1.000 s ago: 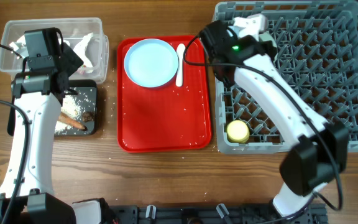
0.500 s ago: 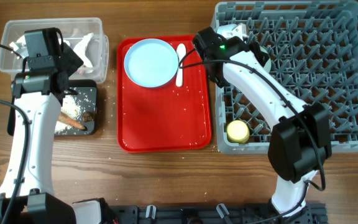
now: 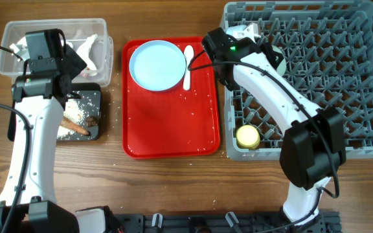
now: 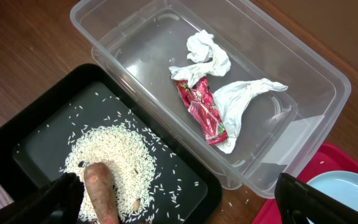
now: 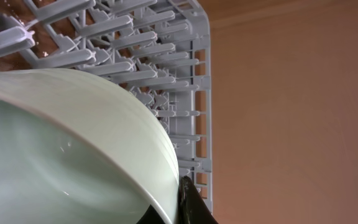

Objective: Sort waste into correct bins and load items into the dishwasher rack
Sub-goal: 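Carry the mint-green bowl into the rack beside the light-blue bowl and release, then reach the right gripper to the light-blue plate edge and grip it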

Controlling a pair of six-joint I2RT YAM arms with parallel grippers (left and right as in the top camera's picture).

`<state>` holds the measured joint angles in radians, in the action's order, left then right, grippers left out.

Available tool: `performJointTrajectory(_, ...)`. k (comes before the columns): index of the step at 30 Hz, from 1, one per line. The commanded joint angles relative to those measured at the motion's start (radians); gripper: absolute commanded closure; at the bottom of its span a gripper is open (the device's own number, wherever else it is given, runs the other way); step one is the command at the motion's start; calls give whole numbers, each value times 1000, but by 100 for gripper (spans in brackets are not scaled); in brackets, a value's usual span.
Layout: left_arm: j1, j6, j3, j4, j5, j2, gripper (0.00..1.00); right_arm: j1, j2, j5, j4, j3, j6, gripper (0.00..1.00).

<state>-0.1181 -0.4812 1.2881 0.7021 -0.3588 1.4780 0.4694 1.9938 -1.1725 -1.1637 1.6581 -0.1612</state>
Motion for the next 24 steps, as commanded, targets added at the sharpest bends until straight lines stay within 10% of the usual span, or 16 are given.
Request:
performJointTrajectory(1, -3, -14, 12, -2, -20, -6, 0, -5, 12, 103, 3, 2, 4, 96)
performJointTrajectory(24, -3, -13, 12, -2, -20, -6, 0, -15, 13, 228, -5, 2, 79, 96)
